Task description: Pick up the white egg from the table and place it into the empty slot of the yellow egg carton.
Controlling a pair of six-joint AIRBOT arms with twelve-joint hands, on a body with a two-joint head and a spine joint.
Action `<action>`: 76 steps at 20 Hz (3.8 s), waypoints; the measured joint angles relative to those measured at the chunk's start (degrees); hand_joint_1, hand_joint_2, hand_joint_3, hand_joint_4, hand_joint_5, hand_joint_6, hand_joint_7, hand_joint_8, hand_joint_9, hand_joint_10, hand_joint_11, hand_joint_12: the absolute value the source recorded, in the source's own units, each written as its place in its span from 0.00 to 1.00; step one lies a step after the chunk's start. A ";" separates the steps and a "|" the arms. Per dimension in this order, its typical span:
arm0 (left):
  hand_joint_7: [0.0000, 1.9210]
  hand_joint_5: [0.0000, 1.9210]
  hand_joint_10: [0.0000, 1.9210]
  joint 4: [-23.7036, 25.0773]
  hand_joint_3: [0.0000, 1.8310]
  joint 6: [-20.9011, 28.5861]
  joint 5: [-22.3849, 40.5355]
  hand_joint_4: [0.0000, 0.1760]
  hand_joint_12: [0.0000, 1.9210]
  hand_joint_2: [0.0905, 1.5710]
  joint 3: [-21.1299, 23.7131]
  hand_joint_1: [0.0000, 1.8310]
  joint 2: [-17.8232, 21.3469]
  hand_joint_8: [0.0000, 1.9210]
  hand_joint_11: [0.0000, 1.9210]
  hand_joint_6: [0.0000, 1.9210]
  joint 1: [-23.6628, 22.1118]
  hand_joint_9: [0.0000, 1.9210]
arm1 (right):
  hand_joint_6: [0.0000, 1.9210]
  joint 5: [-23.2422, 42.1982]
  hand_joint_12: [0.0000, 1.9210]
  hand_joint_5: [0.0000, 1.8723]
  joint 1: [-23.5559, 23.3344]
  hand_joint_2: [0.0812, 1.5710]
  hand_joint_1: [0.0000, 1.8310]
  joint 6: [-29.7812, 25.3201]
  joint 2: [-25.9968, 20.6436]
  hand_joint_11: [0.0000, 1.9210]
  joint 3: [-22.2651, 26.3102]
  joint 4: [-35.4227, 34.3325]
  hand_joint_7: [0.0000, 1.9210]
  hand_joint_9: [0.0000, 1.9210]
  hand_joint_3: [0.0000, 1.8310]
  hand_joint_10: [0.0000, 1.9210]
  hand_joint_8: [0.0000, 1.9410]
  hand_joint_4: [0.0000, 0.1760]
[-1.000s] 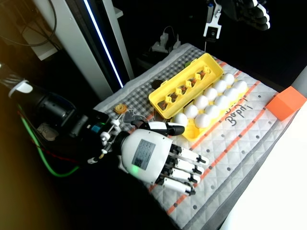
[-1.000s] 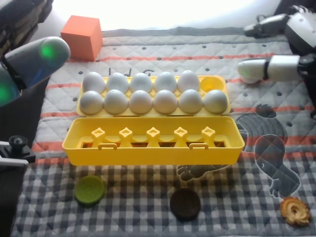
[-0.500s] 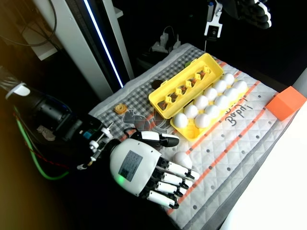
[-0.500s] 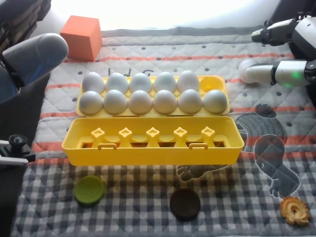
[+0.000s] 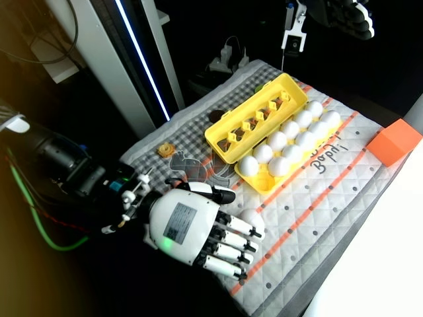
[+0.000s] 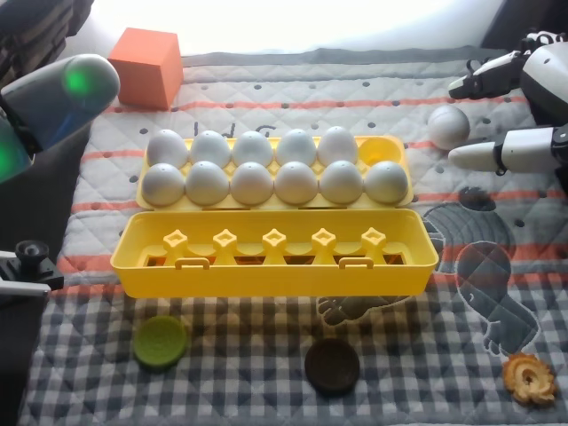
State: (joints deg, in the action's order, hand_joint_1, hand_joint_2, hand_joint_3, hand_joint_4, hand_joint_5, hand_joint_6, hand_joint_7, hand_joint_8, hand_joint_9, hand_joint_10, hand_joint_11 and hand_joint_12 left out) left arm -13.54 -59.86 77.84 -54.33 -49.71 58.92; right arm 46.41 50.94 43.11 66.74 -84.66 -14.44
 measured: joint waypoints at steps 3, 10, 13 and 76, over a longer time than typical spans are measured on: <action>0.06 0.13 0.00 -0.02 0.00 0.00 0.04 0.56 0.00 0.57 0.00 0.27 0.00 0.00 0.00 0.00 0.00 0.01 | 0.00 -0.02 0.64 0.45 0.00 0.55 0.46 -1.25 0.39 0.15 -0.72 0.52 0.44 0.42 0.00 0.01 0.00 0.10; 0.06 0.13 0.00 -0.20 0.00 0.00 0.22 0.62 0.00 0.57 0.00 0.28 0.00 0.00 0.00 0.00 0.00 0.01 | 0.00 -0.57 0.67 0.45 -0.44 0.54 0.46 -3.23 0.87 0.12 -2.27 1.64 0.45 0.44 0.00 0.01 0.00 0.04; 0.07 0.14 0.00 -0.17 0.00 0.00 0.33 0.78 0.00 0.56 0.00 0.28 0.00 0.00 0.00 0.00 0.00 0.02 | 0.00 -1.38 0.65 0.45 -1.20 0.55 0.47 -3.23 1.18 0.07 -3.21 2.01 0.43 0.40 0.00 0.00 0.00 0.07; 0.07 0.14 0.00 -0.31 0.00 -0.02 2.34 0.67 0.01 0.56 0.83 0.26 0.70 0.00 0.02 0.00 0.66 0.03 | 0.00 -5.60 0.53 0.40 -4.28 0.53 0.50 -3.30 2.91 0.06 -6.43 6.62 0.39 0.37 0.00 0.00 0.01 0.00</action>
State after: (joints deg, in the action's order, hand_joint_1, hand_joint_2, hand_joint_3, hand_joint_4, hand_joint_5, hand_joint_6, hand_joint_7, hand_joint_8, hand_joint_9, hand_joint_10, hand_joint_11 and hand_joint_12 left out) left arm -13.85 -59.88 80.18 -53.49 -49.01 59.57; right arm 40.82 46.65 39.81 69.65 -91.09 -7.81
